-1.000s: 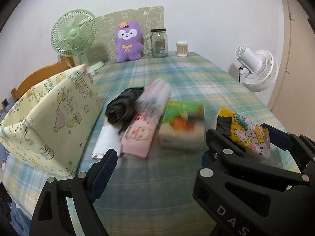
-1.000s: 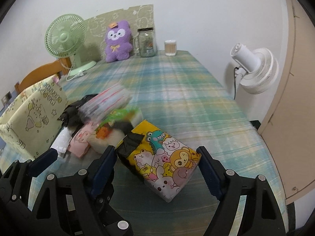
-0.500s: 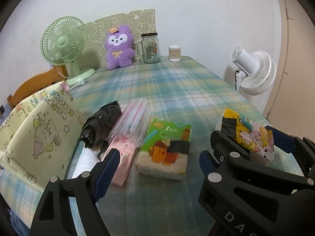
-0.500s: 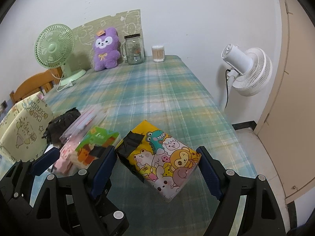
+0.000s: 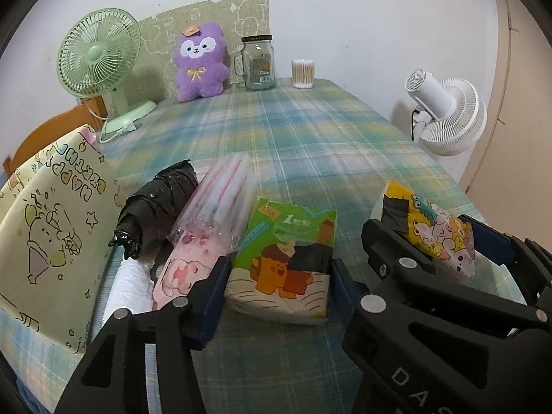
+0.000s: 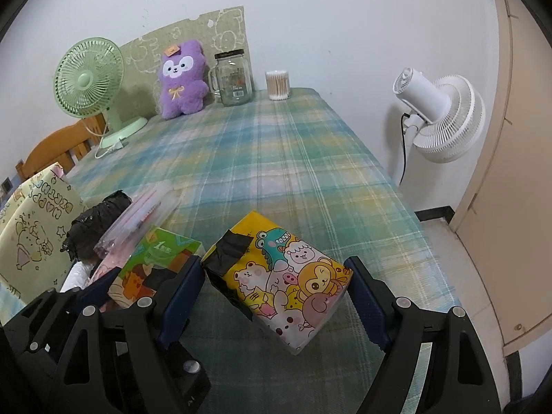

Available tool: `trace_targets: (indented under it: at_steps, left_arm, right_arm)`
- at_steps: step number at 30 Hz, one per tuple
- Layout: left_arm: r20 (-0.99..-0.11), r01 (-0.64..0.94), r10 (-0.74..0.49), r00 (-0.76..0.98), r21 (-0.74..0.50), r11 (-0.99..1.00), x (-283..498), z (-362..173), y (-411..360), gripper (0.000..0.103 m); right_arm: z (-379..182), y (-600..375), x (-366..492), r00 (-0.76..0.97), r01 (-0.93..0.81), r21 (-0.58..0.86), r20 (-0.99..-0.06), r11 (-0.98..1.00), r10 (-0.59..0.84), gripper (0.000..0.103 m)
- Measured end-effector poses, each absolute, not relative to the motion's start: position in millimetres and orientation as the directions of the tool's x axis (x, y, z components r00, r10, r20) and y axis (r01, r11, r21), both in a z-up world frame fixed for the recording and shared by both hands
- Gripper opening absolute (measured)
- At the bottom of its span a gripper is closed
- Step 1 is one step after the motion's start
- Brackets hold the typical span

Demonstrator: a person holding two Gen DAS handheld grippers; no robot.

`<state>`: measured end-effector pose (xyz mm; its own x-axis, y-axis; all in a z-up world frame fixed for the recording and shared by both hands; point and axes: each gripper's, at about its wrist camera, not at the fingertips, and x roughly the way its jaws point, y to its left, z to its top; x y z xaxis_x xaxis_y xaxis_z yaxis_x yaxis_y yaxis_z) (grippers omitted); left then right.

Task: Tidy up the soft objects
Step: 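Grasp the green tissue pack with the left tool and lift it, then carry the green pack with the left tool while the right tool carries the cartoon pack over the yellow box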

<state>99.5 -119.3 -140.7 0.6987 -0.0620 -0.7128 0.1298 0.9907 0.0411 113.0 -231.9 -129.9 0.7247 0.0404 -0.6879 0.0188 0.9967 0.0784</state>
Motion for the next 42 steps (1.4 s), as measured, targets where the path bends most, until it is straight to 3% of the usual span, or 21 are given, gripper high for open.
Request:
trace_targets:
  at_steps: [19,42]
  left_arm:
    - [-0.671,0.144,-0.081,0.737,0.039,0.989,71,-120,-122,0.052]
    - [-0.58,0.149,-0.111,0.807,0.019,0.989,37,-55,-119,0.052]
  right_arm:
    - [-110,-236,85,0.757,0.026,0.086,-0.653,0.996,0.037,0.084]
    - [-39,-234,46,0.837,0.021,0.095,-0.546,0.995,0.034,0.084]
